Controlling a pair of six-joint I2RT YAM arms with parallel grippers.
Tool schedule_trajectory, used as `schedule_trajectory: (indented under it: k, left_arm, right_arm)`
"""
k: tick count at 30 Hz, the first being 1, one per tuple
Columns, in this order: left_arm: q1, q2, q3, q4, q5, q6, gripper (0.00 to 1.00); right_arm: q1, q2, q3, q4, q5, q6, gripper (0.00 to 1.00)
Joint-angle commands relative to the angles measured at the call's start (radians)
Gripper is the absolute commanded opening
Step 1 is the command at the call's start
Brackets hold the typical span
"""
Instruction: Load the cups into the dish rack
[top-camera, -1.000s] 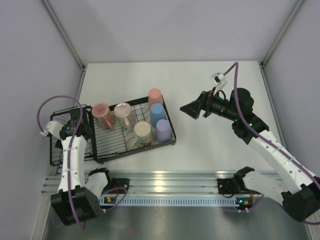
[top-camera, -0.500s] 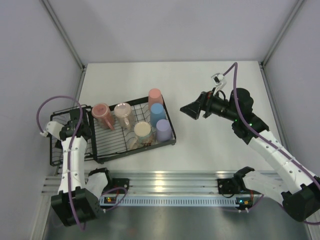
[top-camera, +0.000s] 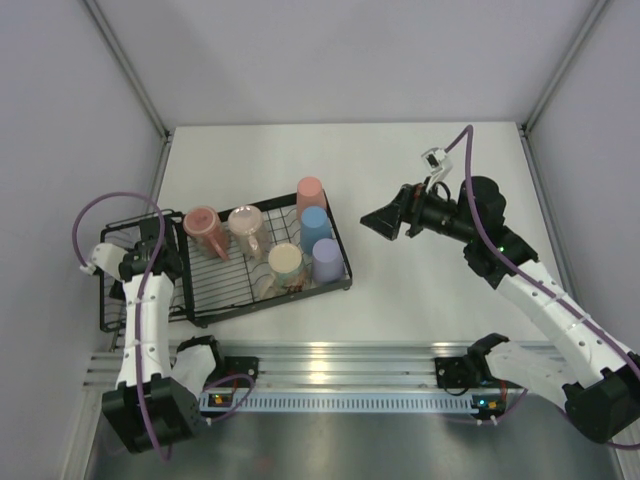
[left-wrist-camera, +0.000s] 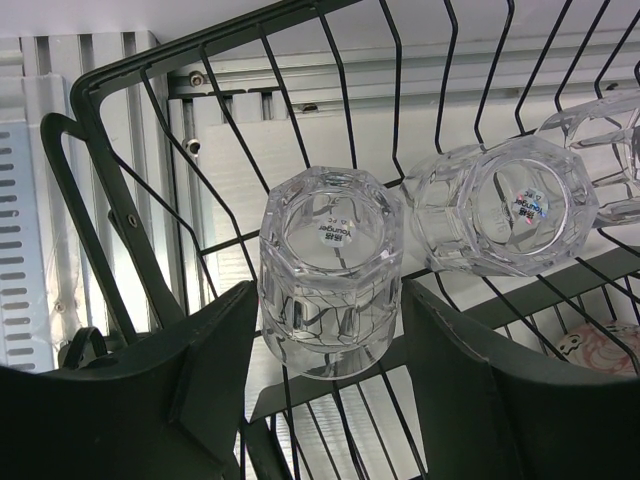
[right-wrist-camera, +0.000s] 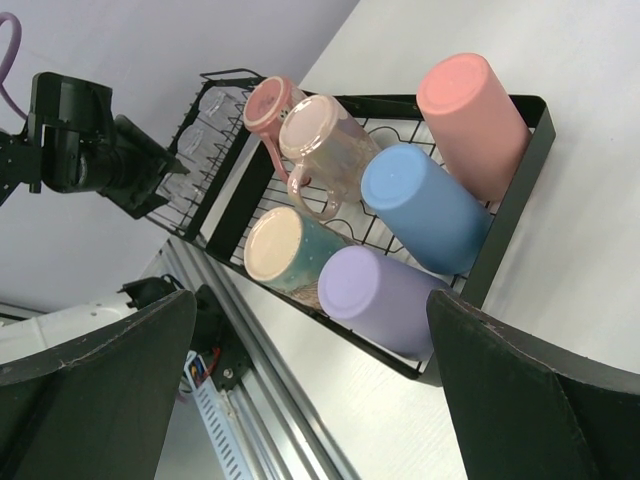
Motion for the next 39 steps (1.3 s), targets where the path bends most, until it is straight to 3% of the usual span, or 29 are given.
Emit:
schedule_trajectory:
  k: [1, 20, 27, 39]
  left_arm:
    - [0.009, -0.020, 0.012, -0.002, -0.011, -0.004, 0.65]
    - [0.009, 0.010, -0.084, -0.002, 0.041, -0.084, 0.59]
    - [0.007, 0.014, -0.065, -0.008, 0.041, -0.079, 0.78]
    - [0.009, 0.027, 0.116, -0.034, -0.006, 0.001, 0.85]
  right_arm:
    - [-0.013, -0.011, 0.006, 0.016, 0.004, -0.012, 0.99]
    - [-0.016, -0.014, 0.014, 0.012, 0.002, -0.012, 0.99]
    - [-0.017, -0.016, 0.026, -0.004, 0.010, -0.023, 0.99]
    - [-0.017, 0.004, 0.043, -0.016, 0.016, -0.030, 0.99]
